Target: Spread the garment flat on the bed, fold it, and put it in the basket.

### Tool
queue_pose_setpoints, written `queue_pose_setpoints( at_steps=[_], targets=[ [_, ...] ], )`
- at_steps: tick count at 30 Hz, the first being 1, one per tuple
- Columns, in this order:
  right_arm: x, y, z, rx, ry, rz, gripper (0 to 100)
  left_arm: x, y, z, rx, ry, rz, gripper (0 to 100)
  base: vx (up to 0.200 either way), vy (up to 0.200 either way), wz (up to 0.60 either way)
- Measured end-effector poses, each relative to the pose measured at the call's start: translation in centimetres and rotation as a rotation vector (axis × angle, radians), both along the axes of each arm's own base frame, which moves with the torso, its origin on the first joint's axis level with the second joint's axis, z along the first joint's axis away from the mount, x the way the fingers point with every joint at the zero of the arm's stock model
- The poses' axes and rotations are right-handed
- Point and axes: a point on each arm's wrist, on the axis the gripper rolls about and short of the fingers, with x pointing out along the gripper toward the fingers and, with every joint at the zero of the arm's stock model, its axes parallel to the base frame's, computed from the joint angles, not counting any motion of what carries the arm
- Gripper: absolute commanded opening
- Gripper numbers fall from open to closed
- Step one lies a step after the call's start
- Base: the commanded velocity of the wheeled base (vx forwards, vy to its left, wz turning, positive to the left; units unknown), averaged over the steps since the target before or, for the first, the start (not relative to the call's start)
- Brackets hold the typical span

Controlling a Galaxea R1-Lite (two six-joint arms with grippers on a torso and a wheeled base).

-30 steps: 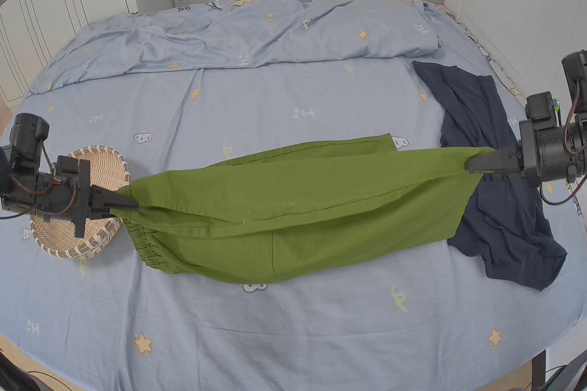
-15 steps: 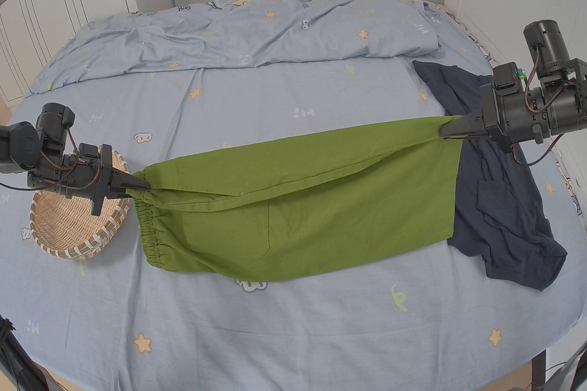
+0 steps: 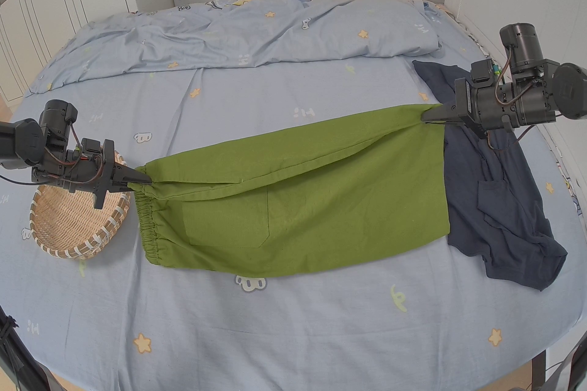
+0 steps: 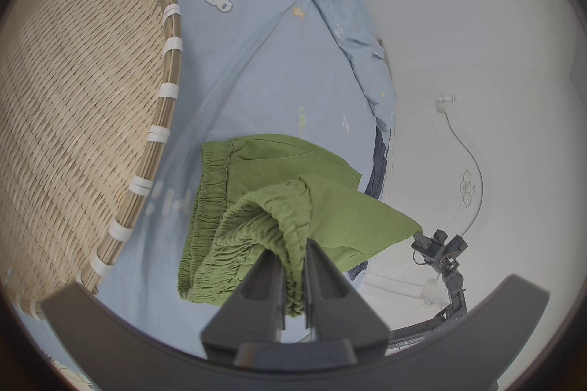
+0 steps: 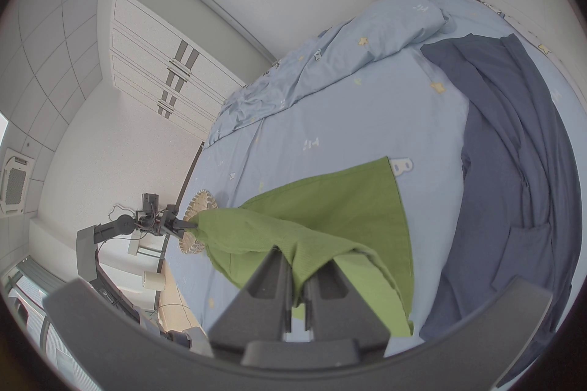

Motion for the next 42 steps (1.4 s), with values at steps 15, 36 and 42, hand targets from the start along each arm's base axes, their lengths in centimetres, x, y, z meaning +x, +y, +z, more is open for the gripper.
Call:
queue_pose_setpoints(
  at_steps=[15, 36, 42],
  targets=[
    [4.4, -1.0, -1.4, 0.003, -0.011, -0.039, 0, 0.8, 0.7, -0.6, 0.007, -0.005, 0.007, 0, 0.0, 0.0, 0.0],
    [8.2, -0.5, -5.6, -0.005, -0.023, -0.031, 100, 2.6, 0.7, -2.0, 0.012, -0.015, 0.0, 100, 0.0, 0.0, 0.0],
    [8.9, -0.4, -6.8, -0.007, -0.012, -0.03, 100, 3.1, 0.7, -2.3, 0.015, -0.013, 0.0, 100, 0.0, 0.0, 0.0]
  ],
)
